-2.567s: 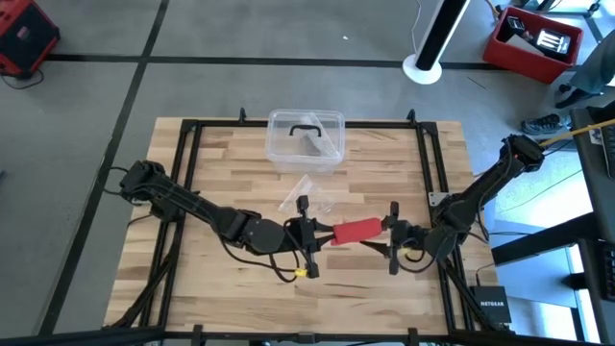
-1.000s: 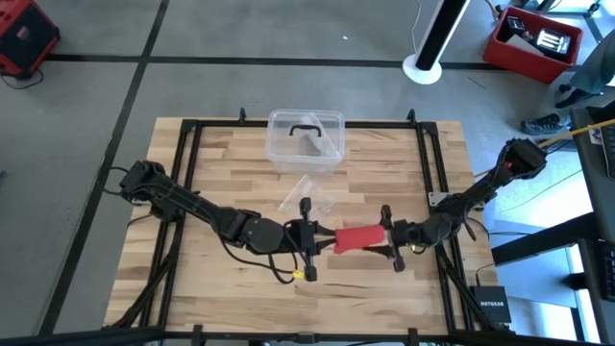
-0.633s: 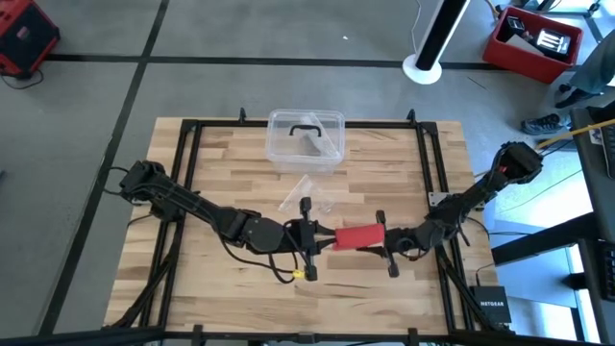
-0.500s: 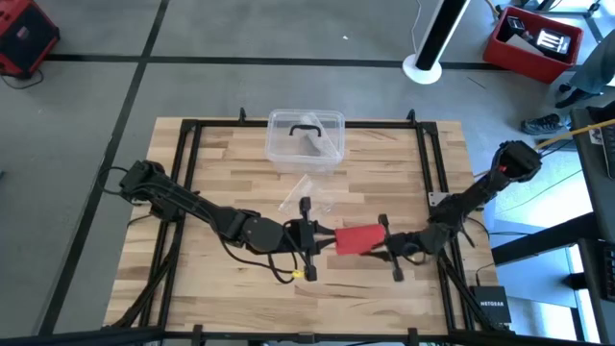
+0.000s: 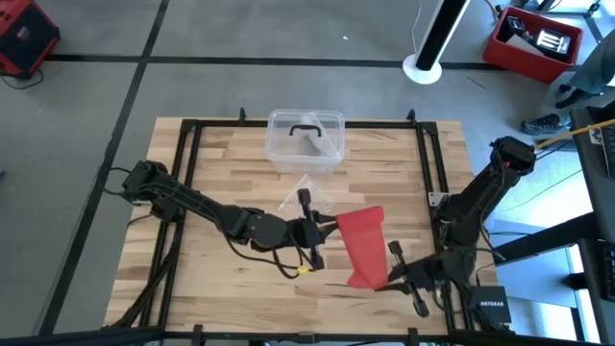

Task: Roll bandage
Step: Roll the red bandage

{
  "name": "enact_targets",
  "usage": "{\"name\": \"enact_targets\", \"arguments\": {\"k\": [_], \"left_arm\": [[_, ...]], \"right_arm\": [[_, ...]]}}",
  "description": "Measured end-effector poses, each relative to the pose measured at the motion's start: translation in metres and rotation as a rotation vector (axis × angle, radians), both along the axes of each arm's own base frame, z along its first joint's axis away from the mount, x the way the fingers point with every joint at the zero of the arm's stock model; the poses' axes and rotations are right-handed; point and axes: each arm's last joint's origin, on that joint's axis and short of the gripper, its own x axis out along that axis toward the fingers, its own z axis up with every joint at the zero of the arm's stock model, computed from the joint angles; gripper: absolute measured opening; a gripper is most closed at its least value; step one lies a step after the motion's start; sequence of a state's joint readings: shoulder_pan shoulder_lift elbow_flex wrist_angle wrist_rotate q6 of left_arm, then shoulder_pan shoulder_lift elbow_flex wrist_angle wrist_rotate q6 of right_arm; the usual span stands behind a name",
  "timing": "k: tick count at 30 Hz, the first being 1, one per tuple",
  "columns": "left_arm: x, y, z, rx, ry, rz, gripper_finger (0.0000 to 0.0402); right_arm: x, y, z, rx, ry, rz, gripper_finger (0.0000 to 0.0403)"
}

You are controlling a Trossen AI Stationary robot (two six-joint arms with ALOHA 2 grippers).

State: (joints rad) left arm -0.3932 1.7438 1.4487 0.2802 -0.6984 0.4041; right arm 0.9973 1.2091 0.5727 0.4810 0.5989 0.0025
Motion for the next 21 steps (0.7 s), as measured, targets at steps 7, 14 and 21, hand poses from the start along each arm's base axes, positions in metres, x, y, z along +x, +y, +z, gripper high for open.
{"name": "enact_targets", "arguments": {"k": [7,14,21], "left_arm": [[0.01,-0.002,-0.017,0.053,0.055,0.015,0.0013],[0.02,-0.01,-0.041,0.119,0.124,0.004,0.0013],[0.028,-0.025,-0.067,0.208,0.196,-0.028,0.0013]], "right_arm": [[-0.002,0.019,0.049,-0.073,-0.075,0.06,0.0002],[0.002,0.024,0.092,-0.093,-0.126,0.056,0.0002],[0.004,0.018,0.132,-0.155,-0.2,-0.094,0.0002]]}}
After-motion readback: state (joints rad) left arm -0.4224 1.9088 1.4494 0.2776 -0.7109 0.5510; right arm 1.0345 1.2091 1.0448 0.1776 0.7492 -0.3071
